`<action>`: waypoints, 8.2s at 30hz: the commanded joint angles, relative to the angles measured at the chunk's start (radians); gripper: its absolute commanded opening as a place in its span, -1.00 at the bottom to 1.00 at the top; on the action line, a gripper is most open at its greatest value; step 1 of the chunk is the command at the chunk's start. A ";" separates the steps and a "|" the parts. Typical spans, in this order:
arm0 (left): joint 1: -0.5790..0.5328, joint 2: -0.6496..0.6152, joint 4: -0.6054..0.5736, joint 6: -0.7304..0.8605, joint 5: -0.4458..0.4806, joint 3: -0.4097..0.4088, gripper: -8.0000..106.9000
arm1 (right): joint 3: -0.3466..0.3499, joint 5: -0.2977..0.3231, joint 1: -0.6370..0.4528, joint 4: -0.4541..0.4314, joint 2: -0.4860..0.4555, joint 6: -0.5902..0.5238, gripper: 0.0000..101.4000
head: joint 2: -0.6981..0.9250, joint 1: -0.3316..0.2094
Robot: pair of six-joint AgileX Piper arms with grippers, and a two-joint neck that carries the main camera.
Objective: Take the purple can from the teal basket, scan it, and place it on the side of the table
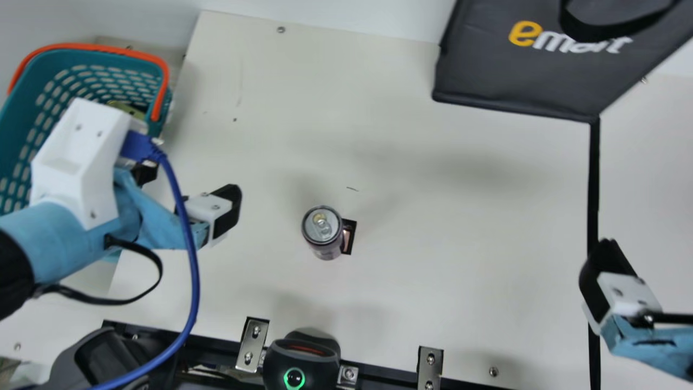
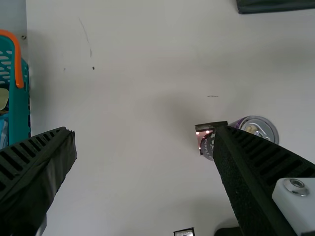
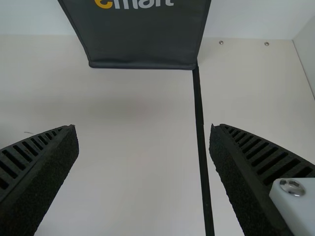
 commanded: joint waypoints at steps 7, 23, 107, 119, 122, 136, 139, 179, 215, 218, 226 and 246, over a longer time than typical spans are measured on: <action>0.000 0.000 0.000 0.000 0.000 0.000 0.71 | 0.000 0.000 0.000 0.000 0.000 0.000 0.87 | -0.087 -0.030; -0.113 0.072 -0.005 -0.063 -0.008 -0.028 0.71 | 0.000 0.000 0.000 0.000 0.000 0.000 0.87 | -0.087 -0.030; -0.388 0.534 0.118 -0.374 -0.158 -0.046 -1.00 | 0.000 0.000 0.000 0.000 0.000 0.000 0.87 | -0.087 -0.030; -0.309 0.463 -0.042 0.118 -0.232 -0.030 -1.00 | 0.000 0.000 0.000 0.000 0.000 0.000 0.87 | -0.087 -0.030; -0.278 0.451 -0.105 0.253 -0.246 -0.021 -1.00 | 0.000 0.000 0.000 0.000 0.000 0.000 0.87 | -0.087 -0.030; -0.113 0.444 -0.395 0.851 -0.212 -0.023 -1.00 | 0.000 0.000 0.000 0.000 0.000 0.000 0.87 | -0.087 -0.030; -0.081 0.450 -0.433 0.950 -0.196 -0.031 -1.00 | 0.000 0.000 0.000 0.000 0.000 0.000 0.87 | -0.087 -0.030; -0.017 0.521 -0.599 1.613 -0.158 -0.019 -1.00 | 0.000 0.001 0.000 0.000 0.000 0.000 0.87 | -0.087 -0.030; 0.023 0.559 -0.651 1.606 -0.162 -0.020 0.71 | 0.000 0.002 0.000 0.000 0.000 0.000 0.87 | -0.087 -0.030; 0.036 0.544 -0.660 1.582 -0.136 -0.033 0.71 | 0.000 0.002 0.000 0.000 0.000 0.000 0.87 | -0.087 -0.030; 0.100 0.475 -0.686 1.464 -0.029 -0.054 0.71 | 0.000 0.002 0.000 0.000 0.000 0.000 0.87 | -0.087 -0.030; 0.144 0.321 -0.668 0.880 -0.004 0.000 0.71 | 0.000 0.002 0.000 0.000 0.000 0.000 0.87 | -0.087 -0.030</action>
